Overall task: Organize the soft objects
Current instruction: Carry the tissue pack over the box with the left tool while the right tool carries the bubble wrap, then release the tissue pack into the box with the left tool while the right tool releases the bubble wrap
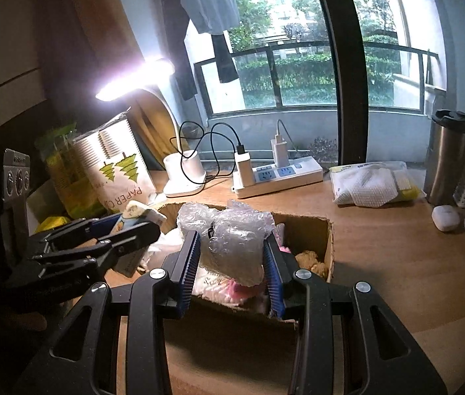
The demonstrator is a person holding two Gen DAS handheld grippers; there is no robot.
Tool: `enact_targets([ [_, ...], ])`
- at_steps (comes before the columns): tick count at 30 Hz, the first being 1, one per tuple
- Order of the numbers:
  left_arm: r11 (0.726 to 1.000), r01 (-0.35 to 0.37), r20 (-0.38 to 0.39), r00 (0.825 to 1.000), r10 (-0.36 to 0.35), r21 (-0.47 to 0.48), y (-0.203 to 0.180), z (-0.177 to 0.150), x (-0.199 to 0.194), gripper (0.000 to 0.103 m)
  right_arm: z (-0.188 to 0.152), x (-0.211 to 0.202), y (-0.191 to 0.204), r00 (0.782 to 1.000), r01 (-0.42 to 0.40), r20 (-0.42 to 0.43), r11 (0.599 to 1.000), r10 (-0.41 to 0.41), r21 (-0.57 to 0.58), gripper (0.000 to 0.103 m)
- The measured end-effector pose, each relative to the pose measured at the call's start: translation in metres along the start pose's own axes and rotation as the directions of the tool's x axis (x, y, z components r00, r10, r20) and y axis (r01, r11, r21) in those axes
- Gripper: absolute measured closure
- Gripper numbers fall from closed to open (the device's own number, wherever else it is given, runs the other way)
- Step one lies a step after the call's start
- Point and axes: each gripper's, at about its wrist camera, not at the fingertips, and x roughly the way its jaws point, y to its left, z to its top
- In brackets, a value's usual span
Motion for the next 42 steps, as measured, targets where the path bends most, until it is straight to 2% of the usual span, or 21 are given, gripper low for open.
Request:
enact_targets([
  [15, 0.999, -0.002, -0.1, 0.995, -0.003, -0.049, 0.019, -0.003, 0.049, 0.054, 0.015, 0.049, -0.019, 1.0, -0.006, -0.03, 0.998, 0.008, 0.057, 0.063],
  [18, 0.998, -0.014, -0.103, 0.995, 0.008, -0.055, 0.02, -0.002, 0.053, 0.051, 0.017, 0.062, -0.019, 0.999, -0.009, -0.043, 0.998, 0.011, 0.055, 0.063],
  [27, 0.999, -0.022, -0.101, 0.995, 0.017, -0.048, 0.019, 0.0, 0.051, 0.05, 0.015, 0.09, -0.021, 0.996, -0.029, -0.087, 0.998, 0.035, 0.059, 0.062],
  [28, 0.999, -0.021, -0.1, 0.995, 0.016, -0.047, 0.019, 0.0, 0.051, 0.05, 0.014, 0.093, -0.021, 0.995, -0.024, -0.096, 0.998, 0.03, 0.062, 0.061],
  [31, 0.999, -0.016, -0.097, 0.995, 0.012, -0.048, 0.018, 0.001, 0.05, 0.05, 0.013, 0.095, -0.025, 0.994, -0.004, -0.106, 0.997, 0.013, 0.082, 0.049],
  [35, 0.999, 0.004, -0.077, 0.997, -0.008, -0.05, 0.017, 0.002, 0.044, 0.05, 0.014, 0.091, -0.027, 0.995, 0.005, -0.098, 0.996, 0.004, 0.089, 0.048],
  [37, 0.999, 0.017, -0.065, 0.998, -0.02, -0.046, 0.014, 0.003, 0.039, 0.046, 0.015, 0.087, -0.026, 0.996, 0.005, -0.092, 0.996, 0.003, 0.087, 0.047],
  [38, 0.999, 0.021, -0.059, 0.998, -0.024, -0.046, 0.014, 0.003, 0.037, 0.035, 0.015, 0.086, -0.025, 0.996, 0.006, -0.089, 0.996, 0.002, 0.085, 0.047],
  [39, 0.998, 0.031, -0.047, 0.998, -0.033, -0.048, 0.013, 0.004, 0.033, 0.032, 0.014, 0.084, -0.024, 0.996, 0.006, -0.089, 0.996, 0.001, 0.084, 0.047],
  [42, 0.998, 0.029, -0.034, 0.999, -0.031, -0.049, 0.013, 0.005, 0.027, 0.032, 0.013, 0.079, -0.022, 0.996, 0.01, -0.086, 0.997, -0.003, 0.082, 0.047],
])
